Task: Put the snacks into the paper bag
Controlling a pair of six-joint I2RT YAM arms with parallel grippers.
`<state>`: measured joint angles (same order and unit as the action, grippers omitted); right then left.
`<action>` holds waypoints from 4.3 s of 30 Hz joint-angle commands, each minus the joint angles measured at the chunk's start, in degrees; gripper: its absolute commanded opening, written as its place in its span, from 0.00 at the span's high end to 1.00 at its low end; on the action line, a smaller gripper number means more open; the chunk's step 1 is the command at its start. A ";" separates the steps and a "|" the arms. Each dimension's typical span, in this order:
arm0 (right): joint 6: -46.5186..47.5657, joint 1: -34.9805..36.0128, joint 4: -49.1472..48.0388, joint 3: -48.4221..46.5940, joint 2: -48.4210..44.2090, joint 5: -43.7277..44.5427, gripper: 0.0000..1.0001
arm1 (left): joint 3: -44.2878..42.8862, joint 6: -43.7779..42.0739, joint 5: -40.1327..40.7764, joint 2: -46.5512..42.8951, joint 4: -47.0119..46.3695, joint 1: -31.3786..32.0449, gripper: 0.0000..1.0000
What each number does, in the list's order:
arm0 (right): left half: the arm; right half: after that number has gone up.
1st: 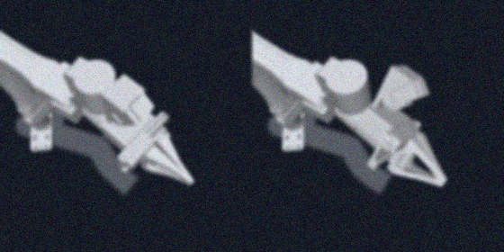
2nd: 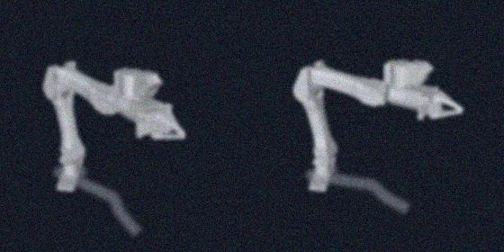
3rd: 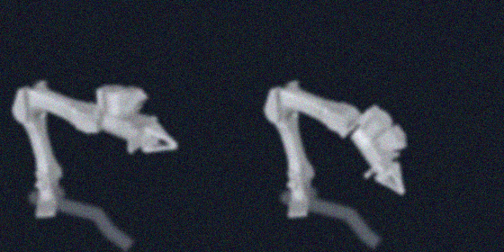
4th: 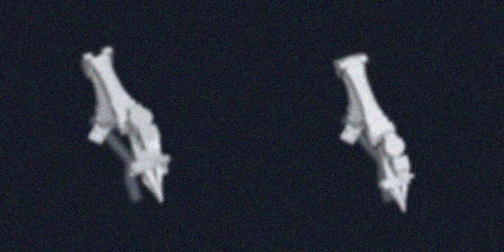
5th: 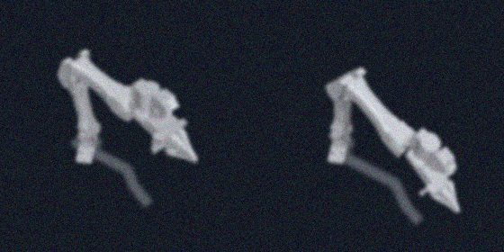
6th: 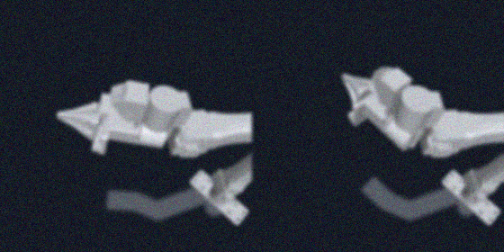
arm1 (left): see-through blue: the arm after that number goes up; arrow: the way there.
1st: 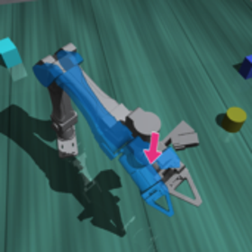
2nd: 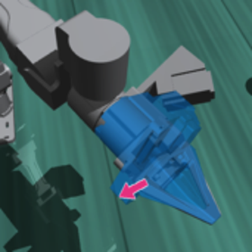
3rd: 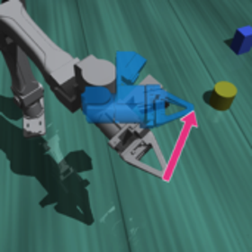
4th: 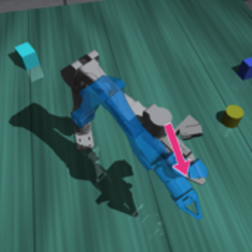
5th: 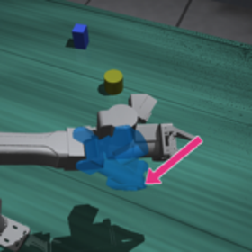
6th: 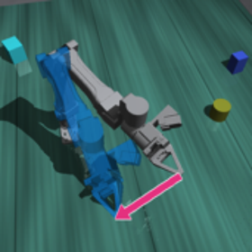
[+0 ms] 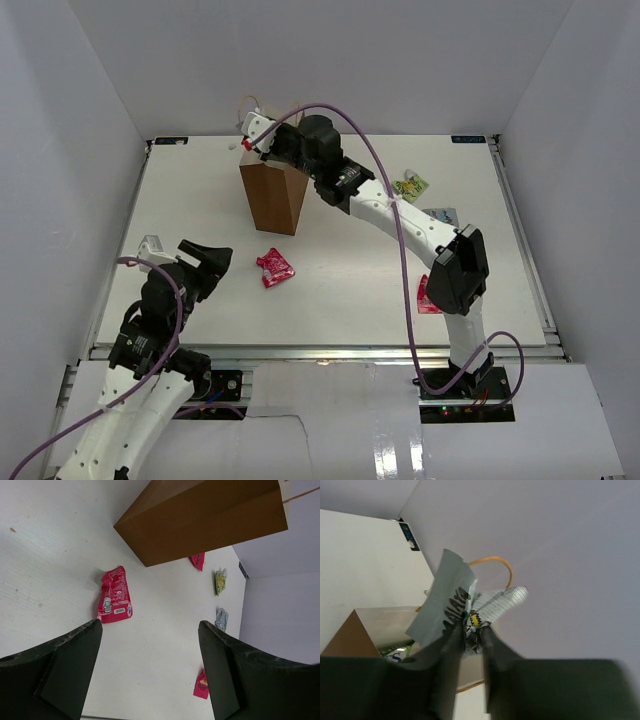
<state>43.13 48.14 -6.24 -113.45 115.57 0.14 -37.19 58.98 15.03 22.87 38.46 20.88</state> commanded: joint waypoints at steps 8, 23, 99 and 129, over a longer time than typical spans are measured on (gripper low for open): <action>1.35 0.29 -7.38 6.05 -6.93 1.18 0.32 | -0.51 15.71 5.19 6.21 7.15 0.21 0.12; -3.67 -4.53 24.25 28.74 -34.85 -30.28 0.07 | -8.86 22.59 24.25 26.84 26.05 -1.80 0.02; -14.13 -39.00 28.30 58.25 -44.20 -42.24 0.06 | -47.79 -23.56 -16.36 56.83 -21.68 -7.09 0.91; -23.61 -39.70 30.93 57.47 -37.55 -29.72 0.01 | -53.79 -34.90 -19.42 57.12 -22.02 -5.06 0.30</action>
<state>25.06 8.95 22.63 -54.87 73.89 -37.17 -90.26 27.70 -1.34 88.64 17.82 15.59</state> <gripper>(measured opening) 0.970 0.696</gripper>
